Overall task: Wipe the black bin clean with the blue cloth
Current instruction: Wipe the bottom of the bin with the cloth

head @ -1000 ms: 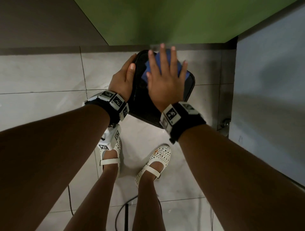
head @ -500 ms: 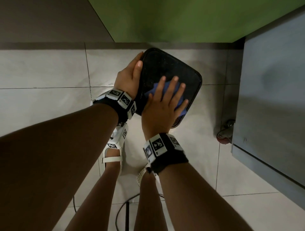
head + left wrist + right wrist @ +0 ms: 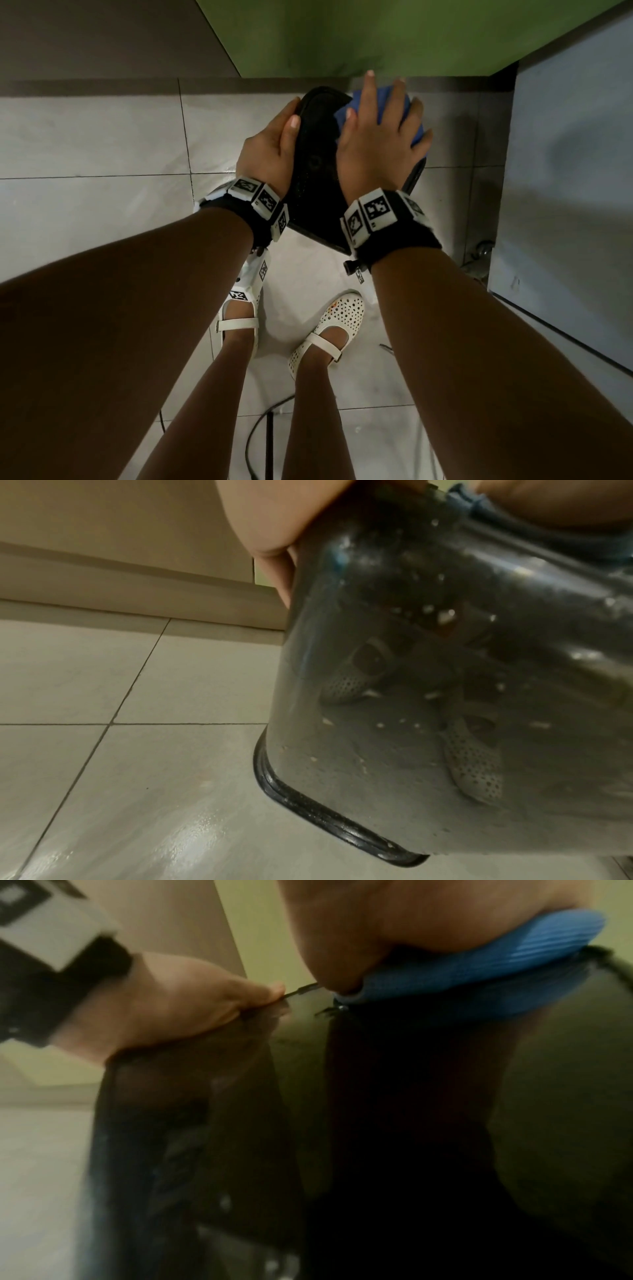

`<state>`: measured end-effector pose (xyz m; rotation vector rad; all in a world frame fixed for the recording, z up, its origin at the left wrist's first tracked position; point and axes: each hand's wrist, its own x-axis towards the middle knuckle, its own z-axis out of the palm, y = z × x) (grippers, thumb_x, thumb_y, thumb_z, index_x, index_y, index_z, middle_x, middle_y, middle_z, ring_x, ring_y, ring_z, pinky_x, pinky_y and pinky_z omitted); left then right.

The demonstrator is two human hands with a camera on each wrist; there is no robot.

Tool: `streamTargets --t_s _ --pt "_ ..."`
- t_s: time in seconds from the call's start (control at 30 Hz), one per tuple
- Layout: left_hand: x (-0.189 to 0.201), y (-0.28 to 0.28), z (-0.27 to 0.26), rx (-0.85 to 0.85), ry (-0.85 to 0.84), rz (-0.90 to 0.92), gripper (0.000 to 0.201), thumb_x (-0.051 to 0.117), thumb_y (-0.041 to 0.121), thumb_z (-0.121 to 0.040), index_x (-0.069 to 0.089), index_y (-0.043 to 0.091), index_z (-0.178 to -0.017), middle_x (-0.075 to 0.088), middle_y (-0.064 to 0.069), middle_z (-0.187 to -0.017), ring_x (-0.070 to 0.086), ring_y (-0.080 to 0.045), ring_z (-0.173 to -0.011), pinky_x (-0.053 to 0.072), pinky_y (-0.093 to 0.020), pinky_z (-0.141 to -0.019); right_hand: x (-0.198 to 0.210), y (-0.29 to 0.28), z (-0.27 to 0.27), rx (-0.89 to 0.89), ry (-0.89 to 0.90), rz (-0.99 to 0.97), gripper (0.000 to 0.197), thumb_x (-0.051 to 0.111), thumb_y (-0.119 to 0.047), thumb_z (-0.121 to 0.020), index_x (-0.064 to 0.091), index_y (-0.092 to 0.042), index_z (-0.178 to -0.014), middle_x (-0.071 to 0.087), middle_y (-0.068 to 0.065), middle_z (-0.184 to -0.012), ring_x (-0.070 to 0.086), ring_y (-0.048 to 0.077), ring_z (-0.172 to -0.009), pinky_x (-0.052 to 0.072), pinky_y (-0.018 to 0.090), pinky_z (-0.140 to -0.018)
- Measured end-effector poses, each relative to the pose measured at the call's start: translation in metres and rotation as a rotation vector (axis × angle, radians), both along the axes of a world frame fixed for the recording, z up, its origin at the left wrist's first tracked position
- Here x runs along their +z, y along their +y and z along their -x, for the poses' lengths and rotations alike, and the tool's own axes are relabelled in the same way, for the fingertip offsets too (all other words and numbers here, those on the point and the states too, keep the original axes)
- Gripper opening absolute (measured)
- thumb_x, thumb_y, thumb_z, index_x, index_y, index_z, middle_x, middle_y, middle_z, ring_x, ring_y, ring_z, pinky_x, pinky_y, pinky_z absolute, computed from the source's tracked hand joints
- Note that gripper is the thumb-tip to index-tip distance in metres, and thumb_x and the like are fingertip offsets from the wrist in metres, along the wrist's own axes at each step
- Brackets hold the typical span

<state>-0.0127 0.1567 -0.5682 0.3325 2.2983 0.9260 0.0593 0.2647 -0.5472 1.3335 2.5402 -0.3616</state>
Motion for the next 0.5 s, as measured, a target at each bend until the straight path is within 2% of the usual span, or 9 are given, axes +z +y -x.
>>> streamTargets --t_s 0.07,0.17,0.3,0.4,0.5 --pt "0.001 0.0 0.0 -0.018 0.01 0.017 0.041 0.03 0.045 -0.095 0.043 0.037 -0.132 0.063 -0.001 -0.123 0.059 -0.019 -0.112 0.043 -0.02 -0.09 0.002 0.004 -0.005 -0.048 -0.028 -0.008 0.049 0.022 -0.042 -0.1 0.015 -0.032 -0.148 0.016 0.006 -0.156 0.016 0.031 -0.141 0.017 0.054 -0.109" --pt "0.004 0.0 0.001 -0.032 0.014 0.028 0.041 0.029 0.045 -0.095 0.043 0.037 -0.132 0.063 0.0 -0.124 0.058 -0.018 -0.114 0.039 -0.018 -0.088 0.005 0.008 -0.011 -0.088 -0.056 -0.025 0.048 0.022 -0.043 -0.1 0.021 -0.029 -0.146 0.022 0.008 -0.153 0.026 0.033 -0.136 0.026 0.053 -0.104" --pt "0.007 0.001 0.002 -0.029 -0.001 0.031 0.04 0.028 0.047 -0.095 0.043 0.039 -0.132 0.063 0.002 -0.122 0.058 -0.017 -0.113 0.039 -0.018 -0.088 0.009 0.016 -0.015 -0.32 0.023 -0.03 0.045 0.026 -0.042 -0.1 0.038 -0.023 -0.14 0.041 0.011 -0.141 0.044 0.033 -0.119 0.041 0.043 -0.092" --pt "0.009 0.001 0.001 -0.025 -0.016 0.027 0.04 0.028 0.046 -0.095 0.044 0.038 -0.132 0.063 0.001 -0.123 0.057 -0.019 -0.114 0.038 -0.019 -0.09 0.013 0.029 -0.023 -0.469 0.126 0.119 0.042 0.027 -0.038 -0.101 0.05 -0.014 -0.127 0.052 0.014 -0.127 0.053 0.032 -0.111 0.042 0.033 -0.082" --pt "0.011 0.002 0.001 -0.031 -0.053 0.033 0.042 0.027 0.045 -0.096 0.044 0.034 -0.132 0.061 0.0 -0.126 0.055 -0.02 -0.117 0.035 -0.02 -0.092 0.015 0.043 -0.031 -0.662 0.199 0.335 0.042 0.028 -0.036 -0.1 0.055 -0.01 -0.118 0.058 0.014 -0.121 0.055 0.031 -0.108 0.039 0.03 -0.079"
